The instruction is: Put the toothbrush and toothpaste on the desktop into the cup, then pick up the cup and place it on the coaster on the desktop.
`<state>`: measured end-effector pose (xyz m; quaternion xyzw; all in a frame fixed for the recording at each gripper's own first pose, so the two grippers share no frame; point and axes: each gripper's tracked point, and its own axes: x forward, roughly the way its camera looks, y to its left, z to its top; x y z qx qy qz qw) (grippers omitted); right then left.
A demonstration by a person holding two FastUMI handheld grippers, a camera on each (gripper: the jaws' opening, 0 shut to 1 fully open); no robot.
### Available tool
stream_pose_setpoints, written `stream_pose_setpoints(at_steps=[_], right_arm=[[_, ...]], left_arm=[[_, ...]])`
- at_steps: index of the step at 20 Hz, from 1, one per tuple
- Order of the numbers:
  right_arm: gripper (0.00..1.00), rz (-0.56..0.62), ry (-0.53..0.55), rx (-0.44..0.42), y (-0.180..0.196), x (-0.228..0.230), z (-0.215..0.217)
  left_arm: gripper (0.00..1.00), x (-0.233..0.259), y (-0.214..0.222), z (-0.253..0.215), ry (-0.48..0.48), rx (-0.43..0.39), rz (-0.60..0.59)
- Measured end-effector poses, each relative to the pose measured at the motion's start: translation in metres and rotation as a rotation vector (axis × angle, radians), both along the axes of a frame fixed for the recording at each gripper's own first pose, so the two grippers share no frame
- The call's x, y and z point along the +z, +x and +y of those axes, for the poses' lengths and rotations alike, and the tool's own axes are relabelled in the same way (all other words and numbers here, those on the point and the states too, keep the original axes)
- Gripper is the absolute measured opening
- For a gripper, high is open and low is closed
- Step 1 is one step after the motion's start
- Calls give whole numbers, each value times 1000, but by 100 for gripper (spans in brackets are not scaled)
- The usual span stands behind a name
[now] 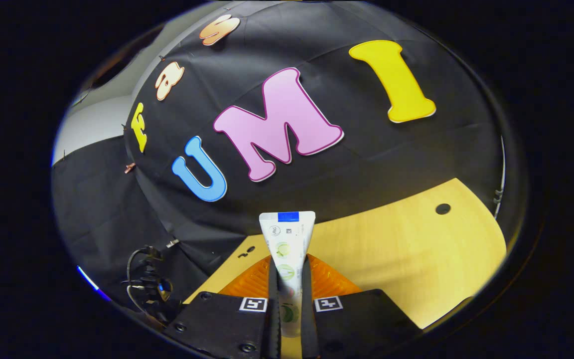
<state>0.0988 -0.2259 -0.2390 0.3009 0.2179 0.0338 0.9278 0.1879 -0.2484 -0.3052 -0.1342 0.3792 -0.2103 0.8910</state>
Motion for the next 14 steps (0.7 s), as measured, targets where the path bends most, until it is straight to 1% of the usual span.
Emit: stream_pose_setpoints(at_steps=[2, 4, 5, 7, 10, 14], right_arm=[[19, -37, 14, -17, 27, -5, -3], [19, -69, -21, -15, 48, -17, -5], [19, -84, -25, -5, 58, -22, -2], [19, -108, -26, 4, 83, -34, 2], [20, -129, -53, 20, 114, -64, 8], [19, -123, -54, 66, 142, -104, 25]], left_arm=[[7, 23, 24, -17, -79, 28, -80], [6, 36, 49, -34, -151, 49, -146], [6, 43, 61, -38, -172, 61, -172], [6, 52, 77, -45, -197, 86, -230], [6, 66, 89, -51, -237, 132, -305], [6, 74, 105, -53, -262, 172, -373]])
